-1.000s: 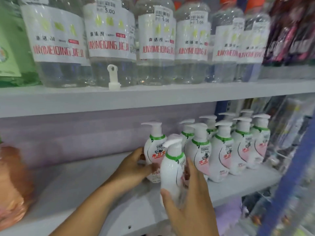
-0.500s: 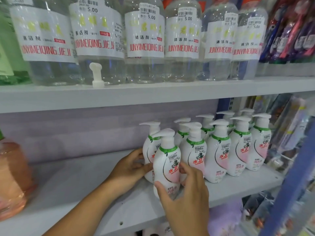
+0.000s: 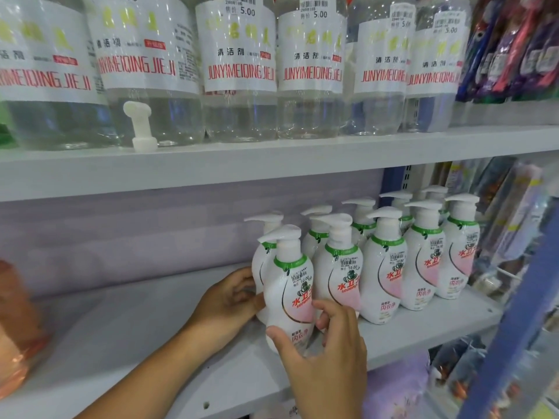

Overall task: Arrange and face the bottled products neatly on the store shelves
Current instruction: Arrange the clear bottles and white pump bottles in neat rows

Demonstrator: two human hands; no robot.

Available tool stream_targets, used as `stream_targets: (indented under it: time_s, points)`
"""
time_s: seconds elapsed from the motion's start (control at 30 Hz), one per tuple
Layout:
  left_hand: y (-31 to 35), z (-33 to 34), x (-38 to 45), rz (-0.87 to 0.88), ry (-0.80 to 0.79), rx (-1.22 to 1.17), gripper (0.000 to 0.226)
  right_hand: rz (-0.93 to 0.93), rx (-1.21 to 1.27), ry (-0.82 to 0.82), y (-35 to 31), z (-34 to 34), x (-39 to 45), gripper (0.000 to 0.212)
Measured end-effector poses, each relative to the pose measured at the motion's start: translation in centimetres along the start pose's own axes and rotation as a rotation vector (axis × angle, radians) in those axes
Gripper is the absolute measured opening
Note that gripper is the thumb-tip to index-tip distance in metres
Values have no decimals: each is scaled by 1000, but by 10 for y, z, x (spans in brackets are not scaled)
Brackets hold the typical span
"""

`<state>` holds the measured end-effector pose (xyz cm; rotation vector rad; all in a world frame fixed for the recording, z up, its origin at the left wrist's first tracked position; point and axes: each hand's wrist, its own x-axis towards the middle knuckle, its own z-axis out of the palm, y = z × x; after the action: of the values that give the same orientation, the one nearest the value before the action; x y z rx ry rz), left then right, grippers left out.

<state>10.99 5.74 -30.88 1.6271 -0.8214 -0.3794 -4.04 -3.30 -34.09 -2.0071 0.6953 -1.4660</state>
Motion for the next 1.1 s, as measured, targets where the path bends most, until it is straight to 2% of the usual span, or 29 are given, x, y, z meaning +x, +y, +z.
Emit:
stream_targets:
  time_s: [0.07,0.1,0.2,0.23,0.3,0.4,0.53,0.7,0.87,0.97,1.1]
  points:
    - [4,0,-4,26,24,82,32,-14,30,-16,2,-9,2,68]
    - [7,-2,-7,60,92,105,28,-37,63,-13,4,-18,6,64]
    - [20,-1,-29,170,427,115,35,-83,157,50,25,-62,36,44]
    - [23,4,-39,173,483,111,39,-77,154,75,37,-80,53,37]
    - [24,25,-59,127,466,89,50,-2,113,80,67,-112,86,36]
    - [13,66,-76,34,485,173,67,118,49,-30,105,-140,121,53]
    - [13,99,-81,-75,619,263,52,126,16,-185,144,-151,137,71]
    - [20,101,-81,-85,671,254,49,144,89,-192,179,-153,156,91]
    - [21,100,-82,-100,667,316,35,245,163,-327,202,-147,170,80]
    - [24,100,-82,-112,678,330,33,231,153,-324,201,-149,173,67]
    - [26,100,-82,-118,687,363,30,204,112,-315,201,-148,173,70]
